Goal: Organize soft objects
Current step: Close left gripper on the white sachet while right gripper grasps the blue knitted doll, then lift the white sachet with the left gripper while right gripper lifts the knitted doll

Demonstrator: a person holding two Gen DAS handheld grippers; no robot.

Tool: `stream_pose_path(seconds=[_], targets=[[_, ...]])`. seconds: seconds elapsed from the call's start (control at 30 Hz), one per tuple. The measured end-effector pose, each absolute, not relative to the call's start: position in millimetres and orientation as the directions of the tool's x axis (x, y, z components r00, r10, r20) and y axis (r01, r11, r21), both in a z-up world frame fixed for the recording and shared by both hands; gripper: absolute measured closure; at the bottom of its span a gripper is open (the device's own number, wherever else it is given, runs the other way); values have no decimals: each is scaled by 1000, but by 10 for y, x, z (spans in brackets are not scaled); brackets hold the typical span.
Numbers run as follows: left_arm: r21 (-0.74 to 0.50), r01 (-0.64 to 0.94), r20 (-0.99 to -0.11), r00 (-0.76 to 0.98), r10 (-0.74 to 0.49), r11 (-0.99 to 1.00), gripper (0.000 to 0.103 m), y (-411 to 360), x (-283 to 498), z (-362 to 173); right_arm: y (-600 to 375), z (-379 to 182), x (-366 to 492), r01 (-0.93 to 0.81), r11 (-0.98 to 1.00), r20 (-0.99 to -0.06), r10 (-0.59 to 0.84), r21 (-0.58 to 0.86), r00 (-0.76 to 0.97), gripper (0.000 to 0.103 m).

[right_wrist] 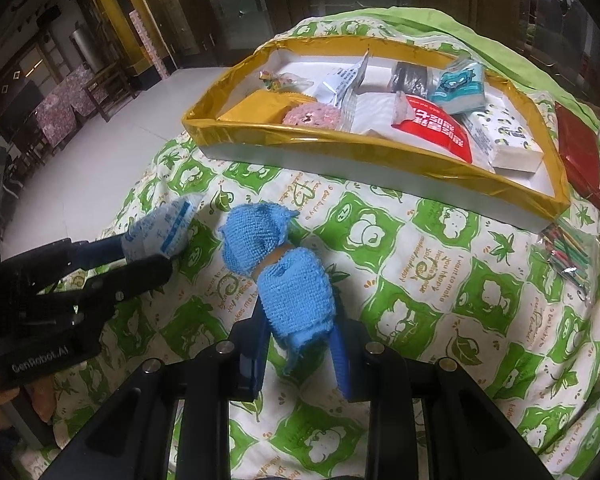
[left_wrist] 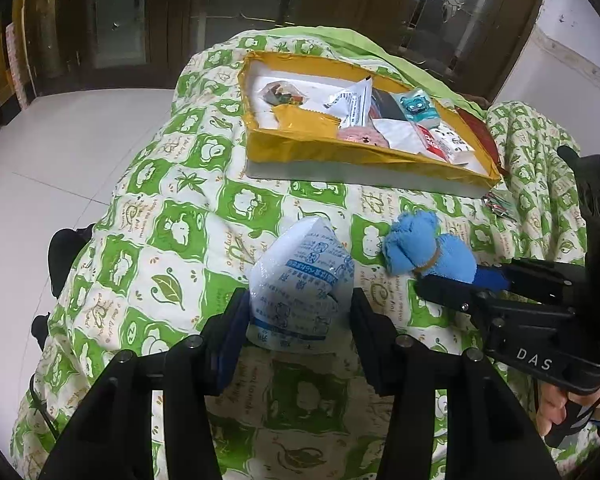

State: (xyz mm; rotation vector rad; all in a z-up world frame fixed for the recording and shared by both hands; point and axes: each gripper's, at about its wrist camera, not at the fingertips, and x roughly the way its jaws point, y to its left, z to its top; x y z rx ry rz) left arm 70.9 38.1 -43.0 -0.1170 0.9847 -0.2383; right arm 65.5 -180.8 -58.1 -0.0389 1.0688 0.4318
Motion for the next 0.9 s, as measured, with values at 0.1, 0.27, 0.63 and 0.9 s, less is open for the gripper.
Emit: stream_pose_path(seconds=[0.1, 0.27, 0.63, 0.9], targets=[[-221, 138, -802, 538, -260, 966, 54, 409, 697, -413, -1845, -551, 645, -354, 917, -851, 329, 185, 409, 74], [-228, 137, -791, 551, -265, 964, 54, 417, 672, -379, -1874, -518, 637, -349, 917, -844, 338, 195, 416, 73], [-224, 145, -784, 561, -267, 964, 54, 388, 637, -339, -1933, -460, 629, -331, 920, -835, 346, 211, 428, 74], [-227, 136, -782, 564, -264, 964, 54, 407, 631, -319, -1976, -412, 640, -321, 919, -827, 356, 228, 435, 73]])
